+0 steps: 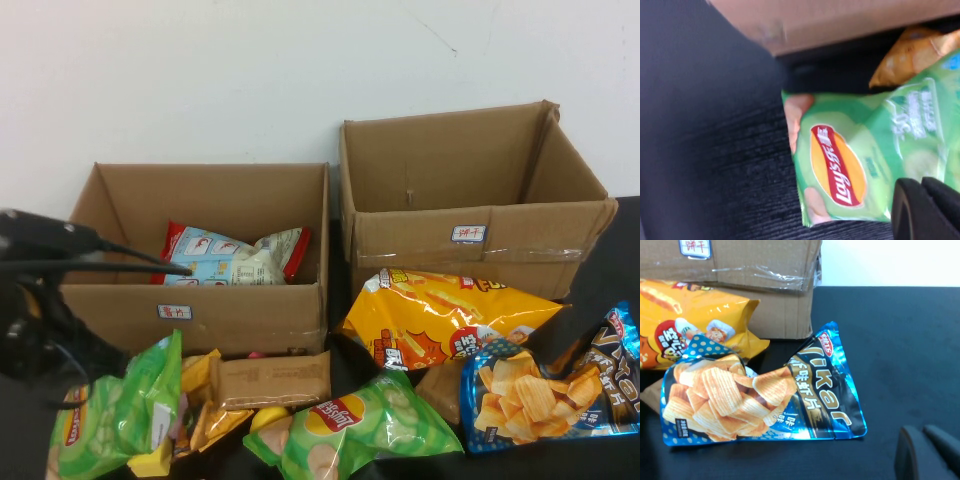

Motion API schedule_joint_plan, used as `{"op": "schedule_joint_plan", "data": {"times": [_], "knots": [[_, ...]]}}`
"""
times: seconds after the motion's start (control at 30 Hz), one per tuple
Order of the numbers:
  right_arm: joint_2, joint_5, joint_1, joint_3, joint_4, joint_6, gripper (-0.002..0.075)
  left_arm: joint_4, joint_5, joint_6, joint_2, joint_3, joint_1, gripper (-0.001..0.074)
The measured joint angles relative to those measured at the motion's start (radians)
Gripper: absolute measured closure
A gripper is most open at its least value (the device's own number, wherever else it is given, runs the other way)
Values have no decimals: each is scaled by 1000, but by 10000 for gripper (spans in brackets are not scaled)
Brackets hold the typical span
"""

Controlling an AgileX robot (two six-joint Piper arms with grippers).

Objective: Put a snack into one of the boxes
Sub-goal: Pick up the potato chip

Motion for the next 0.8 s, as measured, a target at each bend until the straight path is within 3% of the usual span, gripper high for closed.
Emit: {"op": "schedule_joint_plan", "data": {"times": [0.27,0.37,0.43,0.57,0.6,0.67,0.8], "knots": [[0,0,0,0,0,0,727,-113,62,89,-162,2,0,734],[0,0,0,0,0,0,727,-154,101,111,-145,2,0,682],[0,0,0,0,0,0,727,-204,105,128,-120,3,0,563],[0,0,0,0,0,0,727,-324,57,189,-46,3,0,207],[0,0,0,0,0,0,727,-363,41,226,-19,3,0,149],[0,0,0,0,0,0,727,-408,7,294,29,3,-17,87],[0,0,0,0,0,0,727,-360,-58,286,117,1,-75,56]]}}
